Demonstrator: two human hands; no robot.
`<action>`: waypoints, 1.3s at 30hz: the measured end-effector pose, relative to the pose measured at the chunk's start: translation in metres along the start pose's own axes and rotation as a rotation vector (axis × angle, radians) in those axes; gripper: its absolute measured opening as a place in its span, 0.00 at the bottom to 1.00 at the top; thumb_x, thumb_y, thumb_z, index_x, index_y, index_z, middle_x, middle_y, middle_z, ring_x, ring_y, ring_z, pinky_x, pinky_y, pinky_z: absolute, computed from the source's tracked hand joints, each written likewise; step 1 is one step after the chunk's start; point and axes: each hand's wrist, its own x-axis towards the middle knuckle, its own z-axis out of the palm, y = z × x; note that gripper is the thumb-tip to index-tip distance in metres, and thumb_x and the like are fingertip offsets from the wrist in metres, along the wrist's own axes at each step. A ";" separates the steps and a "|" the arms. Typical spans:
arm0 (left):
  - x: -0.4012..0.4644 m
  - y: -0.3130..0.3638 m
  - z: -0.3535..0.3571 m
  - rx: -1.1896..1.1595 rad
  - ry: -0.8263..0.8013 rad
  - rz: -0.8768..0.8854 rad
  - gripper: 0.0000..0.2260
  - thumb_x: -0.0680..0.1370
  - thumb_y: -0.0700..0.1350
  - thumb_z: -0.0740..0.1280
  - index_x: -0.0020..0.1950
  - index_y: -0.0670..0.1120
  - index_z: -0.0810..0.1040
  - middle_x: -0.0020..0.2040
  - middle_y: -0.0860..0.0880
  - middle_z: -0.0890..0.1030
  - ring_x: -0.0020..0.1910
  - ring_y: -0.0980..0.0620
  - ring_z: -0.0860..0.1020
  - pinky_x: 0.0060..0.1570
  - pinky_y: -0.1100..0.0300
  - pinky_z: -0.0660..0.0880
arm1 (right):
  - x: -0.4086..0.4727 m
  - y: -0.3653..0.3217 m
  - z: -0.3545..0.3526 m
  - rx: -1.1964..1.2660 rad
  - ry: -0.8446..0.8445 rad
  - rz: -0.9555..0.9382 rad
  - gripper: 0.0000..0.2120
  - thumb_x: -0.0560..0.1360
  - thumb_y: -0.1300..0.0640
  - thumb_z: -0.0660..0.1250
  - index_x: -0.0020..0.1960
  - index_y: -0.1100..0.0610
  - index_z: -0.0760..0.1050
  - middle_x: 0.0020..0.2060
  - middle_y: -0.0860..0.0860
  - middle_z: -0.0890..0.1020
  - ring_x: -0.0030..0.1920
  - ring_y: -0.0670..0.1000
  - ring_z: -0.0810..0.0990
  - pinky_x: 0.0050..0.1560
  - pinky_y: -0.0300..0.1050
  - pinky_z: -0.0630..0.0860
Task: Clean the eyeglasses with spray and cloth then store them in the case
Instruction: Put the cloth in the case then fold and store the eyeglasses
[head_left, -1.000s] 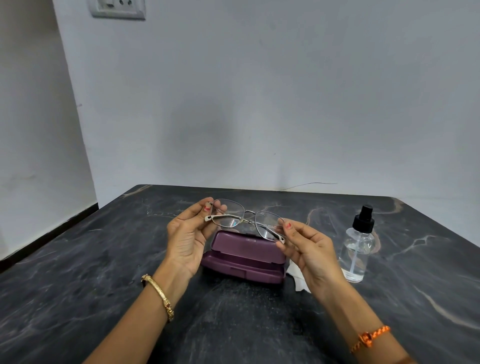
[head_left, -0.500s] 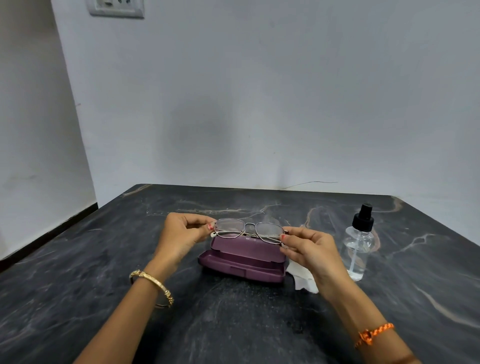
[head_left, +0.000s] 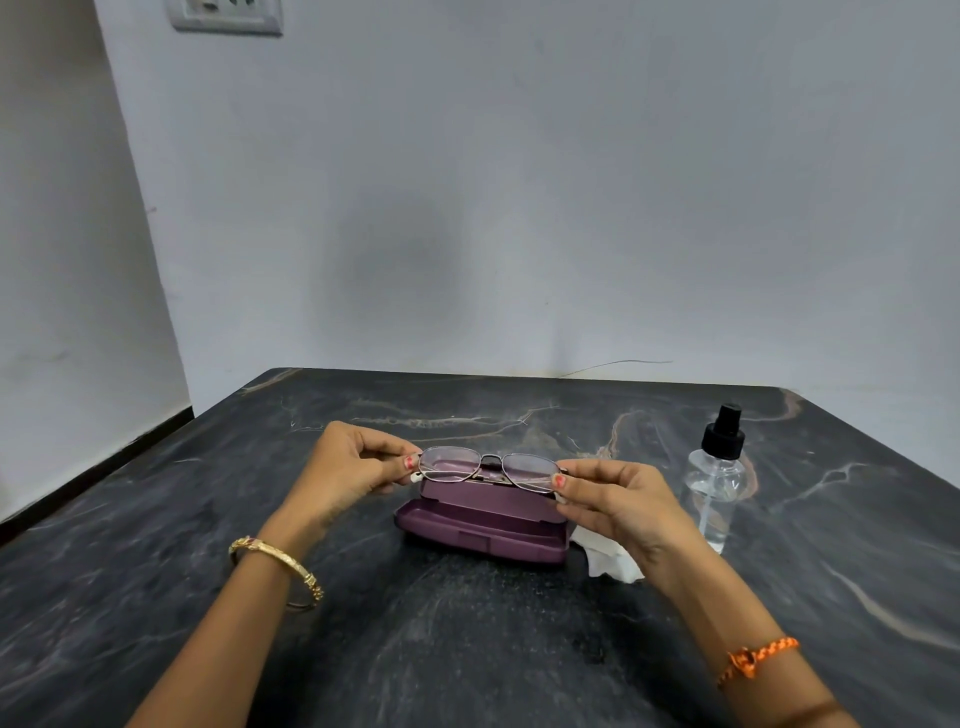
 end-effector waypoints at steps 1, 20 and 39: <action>0.000 0.001 -0.002 -0.003 -0.008 -0.005 0.13 0.69 0.32 0.70 0.33 0.50 0.83 0.30 0.54 0.84 0.29 0.60 0.80 0.29 0.69 0.77 | 0.000 0.000 0.001 0.010 -0.009 0.002 0.05 0.67 0.70 0.70 0.41 0.64 0.79 0.31 0.54 0.83 0.29 0.46 0.83 0.31 0.34 0.80; -0.005 -0.034 -0.069 -0.062 -0.204 -0.427 0.14 0.70 0.23 0.63 0.34 0.37 0.82 0.28 0.42 0.82 0.25 0.53 0.81 0.22 0.66 0.76 | -0.025 0.033 0.048 -0.320 -0.274 -0.038 0.09 0.66 0.70 0.72 0.40 0.60 0.76 0.24 0.49 0.80 0.28 0.46 0.82 0.31 0.36 0.78; -0.005 -0.038 -0.070 0.010 -0.215 -0.521 0.10 0.71 0.28 0.66 0.37 0.39 0.84 0.28 0.44 0.82 0.27 0.56 0.80 0.26 0.68 0.77 | -0.028 0.036 0.052 -1.006 -0.196 -0.515 0.06 0.70 0.53 0.70 0.45 0.55 0.79 0.38 0.49 0.84 0.35 0.43 0.80 0.42 0.35 0.78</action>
